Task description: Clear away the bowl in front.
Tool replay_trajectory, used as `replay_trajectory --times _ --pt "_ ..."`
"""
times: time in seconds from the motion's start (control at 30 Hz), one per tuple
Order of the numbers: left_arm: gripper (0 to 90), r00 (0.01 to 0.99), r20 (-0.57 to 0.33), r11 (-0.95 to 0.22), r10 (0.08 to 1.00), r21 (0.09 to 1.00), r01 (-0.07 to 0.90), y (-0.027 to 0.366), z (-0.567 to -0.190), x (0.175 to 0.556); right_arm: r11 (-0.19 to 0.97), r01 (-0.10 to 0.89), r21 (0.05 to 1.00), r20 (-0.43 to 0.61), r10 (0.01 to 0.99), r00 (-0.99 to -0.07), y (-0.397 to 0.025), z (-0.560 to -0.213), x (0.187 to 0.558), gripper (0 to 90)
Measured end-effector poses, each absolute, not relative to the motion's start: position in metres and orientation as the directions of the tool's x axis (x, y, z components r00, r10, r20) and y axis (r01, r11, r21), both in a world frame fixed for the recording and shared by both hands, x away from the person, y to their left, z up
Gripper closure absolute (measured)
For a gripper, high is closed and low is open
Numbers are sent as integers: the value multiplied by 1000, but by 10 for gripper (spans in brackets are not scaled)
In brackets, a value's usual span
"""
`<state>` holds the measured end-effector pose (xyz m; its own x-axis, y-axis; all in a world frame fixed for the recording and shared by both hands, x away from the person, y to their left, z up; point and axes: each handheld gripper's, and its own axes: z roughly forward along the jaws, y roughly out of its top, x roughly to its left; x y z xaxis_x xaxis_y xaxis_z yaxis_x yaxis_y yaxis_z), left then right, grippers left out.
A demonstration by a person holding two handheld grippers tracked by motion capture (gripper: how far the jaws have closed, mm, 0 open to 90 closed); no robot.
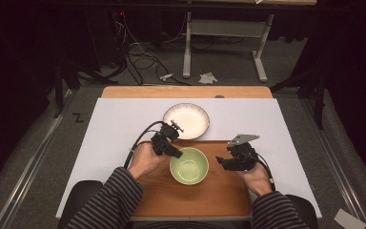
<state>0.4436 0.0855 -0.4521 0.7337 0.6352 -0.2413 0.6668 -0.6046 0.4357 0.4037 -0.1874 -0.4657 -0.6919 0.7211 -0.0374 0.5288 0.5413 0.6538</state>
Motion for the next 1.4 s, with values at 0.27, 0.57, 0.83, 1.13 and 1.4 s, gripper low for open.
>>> replay_trajectory --times 0.27,0.57,0.83,1.13,1.4 --pt "848 730 -243 -598 639 440 670 86 -453 443 541 531 652 -35 722 -691 -187 -466 404 421" --pt "844 730 -251 -592 636 448 670 88 -454 444 546 526 652 -40 718 -695 -187 -466 404 417" --pt "832 729 -262 -577 633 467 670 90 -456 444 548 525 651 -39 716 -697 -187 -467 404 416" --pt "735 737 -247 -590 629 466 660 86 -461 442 548 528 649 -40 718 -695 -186 -467 404 414" --pt "580 740 -226 -593 634 472 652 85 -461 440 550 529 646 -41 717 -696 -186 -467 404 414"
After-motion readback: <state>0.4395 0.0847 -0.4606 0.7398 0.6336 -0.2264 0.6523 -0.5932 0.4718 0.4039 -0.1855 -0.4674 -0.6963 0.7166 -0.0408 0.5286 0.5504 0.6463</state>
